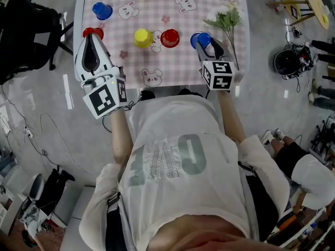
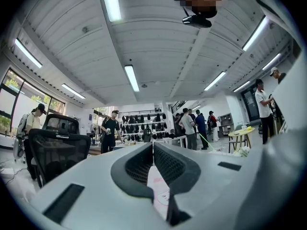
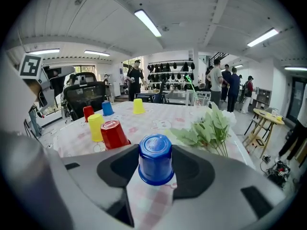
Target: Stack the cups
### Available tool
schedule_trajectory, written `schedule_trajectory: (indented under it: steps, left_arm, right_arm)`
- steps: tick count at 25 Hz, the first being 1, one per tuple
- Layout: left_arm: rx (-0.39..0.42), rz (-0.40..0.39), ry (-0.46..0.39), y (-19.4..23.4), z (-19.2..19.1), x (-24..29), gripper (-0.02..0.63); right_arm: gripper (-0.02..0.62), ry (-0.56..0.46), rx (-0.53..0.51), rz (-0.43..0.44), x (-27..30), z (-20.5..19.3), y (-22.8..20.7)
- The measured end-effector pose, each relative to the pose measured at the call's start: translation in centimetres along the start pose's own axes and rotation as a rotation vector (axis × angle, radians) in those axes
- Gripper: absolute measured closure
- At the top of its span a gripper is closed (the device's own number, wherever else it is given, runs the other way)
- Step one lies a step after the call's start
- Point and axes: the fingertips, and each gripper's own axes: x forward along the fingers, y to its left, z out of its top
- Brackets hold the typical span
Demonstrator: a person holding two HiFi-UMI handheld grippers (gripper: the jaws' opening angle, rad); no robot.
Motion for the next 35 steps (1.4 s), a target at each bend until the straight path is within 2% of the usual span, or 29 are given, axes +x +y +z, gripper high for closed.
schedule_trajectory:
  steps: [10,16,21,27,35]
  left_arm:
    - [0.0,-0.021,0.004,-0.5,0.0,-0.2,0.577]
    - [0.004,-0.025,0.007,-0.5,-0.2,-0.5,0.577]
    - [-0.01,-0.023,0.006,-0.3,-0.6,-0.9,0.577]
    - [-0.027,-0.01,0.003,0.6,-0.6,-2.0,0.577]
    - [-0.02,0.061,0.014,6.4,-1.0,-5.1,0.577]
  right_arm:
    - [0.362,0.014,0.023,0.018,-0.2,-0.2,0.3]
    - [0.359,-0.038,0.044,-0.011,-1.9,1.4,0.4]
    - [0.359,-0.108,0.041,0.01,-3.6,4.3,2.0]
    - [0.359,-0.229,0.032,0.131,-4.2,9.8,8.2]
    - [0.36,-0.306,-0.034,0.346,-2.4,15.4,20.7]
